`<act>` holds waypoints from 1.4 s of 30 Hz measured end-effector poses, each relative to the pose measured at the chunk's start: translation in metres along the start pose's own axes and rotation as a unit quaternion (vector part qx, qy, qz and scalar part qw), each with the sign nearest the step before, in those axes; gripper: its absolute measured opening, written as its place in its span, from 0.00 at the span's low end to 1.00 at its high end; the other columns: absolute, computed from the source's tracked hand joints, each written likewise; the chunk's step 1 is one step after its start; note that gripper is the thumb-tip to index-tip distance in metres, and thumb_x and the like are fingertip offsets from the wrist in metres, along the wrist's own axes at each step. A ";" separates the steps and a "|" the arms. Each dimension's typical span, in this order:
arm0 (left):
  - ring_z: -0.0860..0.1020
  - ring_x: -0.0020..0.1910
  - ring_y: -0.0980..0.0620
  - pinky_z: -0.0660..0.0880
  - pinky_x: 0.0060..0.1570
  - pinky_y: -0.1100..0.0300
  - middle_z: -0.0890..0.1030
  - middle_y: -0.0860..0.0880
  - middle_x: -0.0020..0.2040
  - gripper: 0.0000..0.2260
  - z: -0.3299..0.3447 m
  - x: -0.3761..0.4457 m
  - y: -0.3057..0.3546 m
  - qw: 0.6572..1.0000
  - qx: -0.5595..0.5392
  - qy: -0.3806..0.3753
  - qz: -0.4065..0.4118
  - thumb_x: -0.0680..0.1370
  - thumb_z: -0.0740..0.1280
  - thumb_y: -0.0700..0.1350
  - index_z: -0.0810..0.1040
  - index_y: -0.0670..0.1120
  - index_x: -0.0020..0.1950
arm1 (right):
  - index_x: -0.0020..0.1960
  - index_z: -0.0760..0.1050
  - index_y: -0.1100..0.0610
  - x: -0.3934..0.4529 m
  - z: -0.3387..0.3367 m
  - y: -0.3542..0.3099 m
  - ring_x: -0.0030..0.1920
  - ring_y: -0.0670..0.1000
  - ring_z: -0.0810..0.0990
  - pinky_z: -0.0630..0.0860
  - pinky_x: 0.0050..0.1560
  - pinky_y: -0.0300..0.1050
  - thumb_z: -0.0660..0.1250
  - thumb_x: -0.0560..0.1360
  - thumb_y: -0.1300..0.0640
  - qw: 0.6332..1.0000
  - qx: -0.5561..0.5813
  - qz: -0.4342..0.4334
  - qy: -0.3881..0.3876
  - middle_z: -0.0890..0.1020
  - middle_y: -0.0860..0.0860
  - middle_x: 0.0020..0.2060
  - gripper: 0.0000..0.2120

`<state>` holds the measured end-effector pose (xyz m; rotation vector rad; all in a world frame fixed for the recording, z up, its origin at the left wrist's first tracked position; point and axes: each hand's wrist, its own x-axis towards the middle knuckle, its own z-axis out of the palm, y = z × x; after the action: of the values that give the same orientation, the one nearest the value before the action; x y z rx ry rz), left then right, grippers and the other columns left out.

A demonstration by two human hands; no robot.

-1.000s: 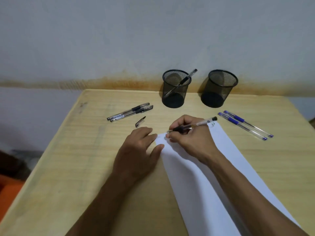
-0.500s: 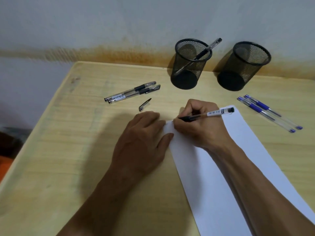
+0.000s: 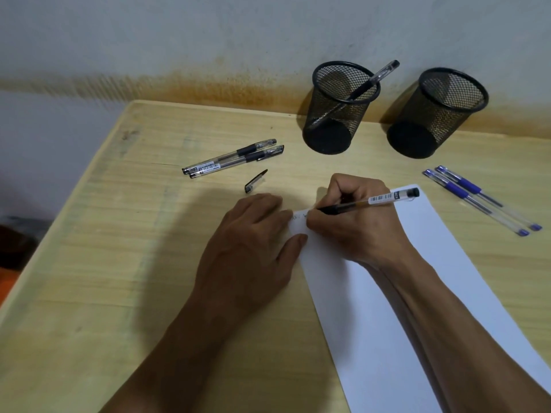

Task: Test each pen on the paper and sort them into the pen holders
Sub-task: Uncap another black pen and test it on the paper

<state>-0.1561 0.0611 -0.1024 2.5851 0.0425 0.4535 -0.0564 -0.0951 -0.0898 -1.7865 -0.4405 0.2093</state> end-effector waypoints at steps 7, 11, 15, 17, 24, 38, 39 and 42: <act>0.76 0.63 0.46 0.74 0.62 0.49 0.80 0.45 0.62 0.18 0.001 0.000 0.000 1.000 -0.011 0.001 -0.003 0.75 0.68 0.53 0.82 0.44 0.59 | 0.32 0.73 0.65 -0.002 0.002 -0.001 0.30 0.51 0.72 0.69 0.33 0.46 0.74 0.66 0.71 1.000 -0.011 -0.001 0.009 0.78 0.66 0.30 0.10; 0.76 0.63 0.46 0.74 0.62 0.49 0.80 0.45 0.61 0.17 0.000 0.001 -0.001 1.000 -0.010 0.003 -0.003 0.76 0.68 0.53 0.82 0.44 0.59 | 0.32 0.73 0.62 -0.003 0.003 -0.002 0.30 0.50 0.72 0.68 0.32 0.47 0.73 0.65 0.67 0.999 -0.020 0.002 0.025 0.78 0.65 0.30 0.09; 0.75 0.64 0.46 0.74 0.62 0.49 0.80 0.45 0.62 0.18 0.000 0.000 -0.001 1.000 -0.011 0.000 -0.008 0.76 0.68 0.53 0.82 0.43 0.59 | 0.33 0.73 0.64 -0.003 0.003 -0.003 0.30 0.53 0.73 0.69 0.32 0.49 0.73 0.64 0.66 1.000 -0.011 0.005 0.024 0.79 0.65 0.30 0.08; 0.75 0.64 0.46 0.74 0.62 0.48 0.80 0.45 0.62 0.18 0.001 0.001 -0.001 1.000 -0.012 -0.002 -0.008 0.76 0.68 0.53 0.82 0.43 0.59 | 0.32 0.74 0.63 -0.003 0.003 -0.003 0.30 0.52 0.73 0.69 0.32 0.49 0.73 0.64 0.66 0.999 -0.017 0.005 0.032 0.79 0.65 0.30 0.09; 0.75 0.64 0.47 0.74 0.63 0.48 0.80 0.45 0.62 0.19 0.000 0.000 -0.001 1.000 -0.009 -0.007 -0.009 0.76 0.67 0.54 0.82 0.43 0.60 | 0.32 0.72 0.66 -0.004 0.002 -0.006 0.30 0.50 0.71 0.67 0.30 0.44 0.74 0.67 0.73 0.999 -0.025 -0.002 0.026 0.77 0.66 0.30 0.11; 0.75 0.64 0.47 0.74 0.63 0.49 0.80 0.46 0.63 0.19 0.002 0.000 -0.002 1.000 -0.004 -0.004 -0.009 0.76 0.67 0.55 0.81 0.44 0.61 | 0.33 0.72 0.69 -0.006 0.001 -0.006 0.30 0.52 0.72 0.68 0.30 0.44 0.73 0.66 0.75 0.999 0.001 0.011 0.037 0.77 0.65 0.30 0.10; 0.75 0.64 0.47 0.74 0.63 0.49 0.80 0.46 0.63 0.19 0.002 0.000 -0.002 1.000 -0.004 -0.003 -0.007 0.76 0.67 0.55 0.81 0.44 0.61 | 0.33 0.72 0.70 -0.006 0.001 -0.007 0.30 0.51 0.71 0.67 0.29 0.43 0.73 0.67 0.75 0.999 0.001 0.009 0.036 0.76 0.65 0.29 0.10; 0.75 0.64 0.47 0.73 0.63 0.49 0.80 0.46 0.62 0.19 0.002 0.000 -0.003 1.000 -0.003 0.003 -0.002 0.76 0.67 0.54 0.81 0.44 0.60 | 0.33 0.72 0.70 -0.007 0.002 -0.007 0.30 0.52 0.71 0.67 0.30 0.44 0.73 0.67 0.74 0.999 -0.005 0.003 0.041 0.76 0.63 0.29 0.10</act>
<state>-0.1555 0.0621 -0.1058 2.5768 0.0486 0.4598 -0.0644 -0.0948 -0.0845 -1.7990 -0.3774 0.1373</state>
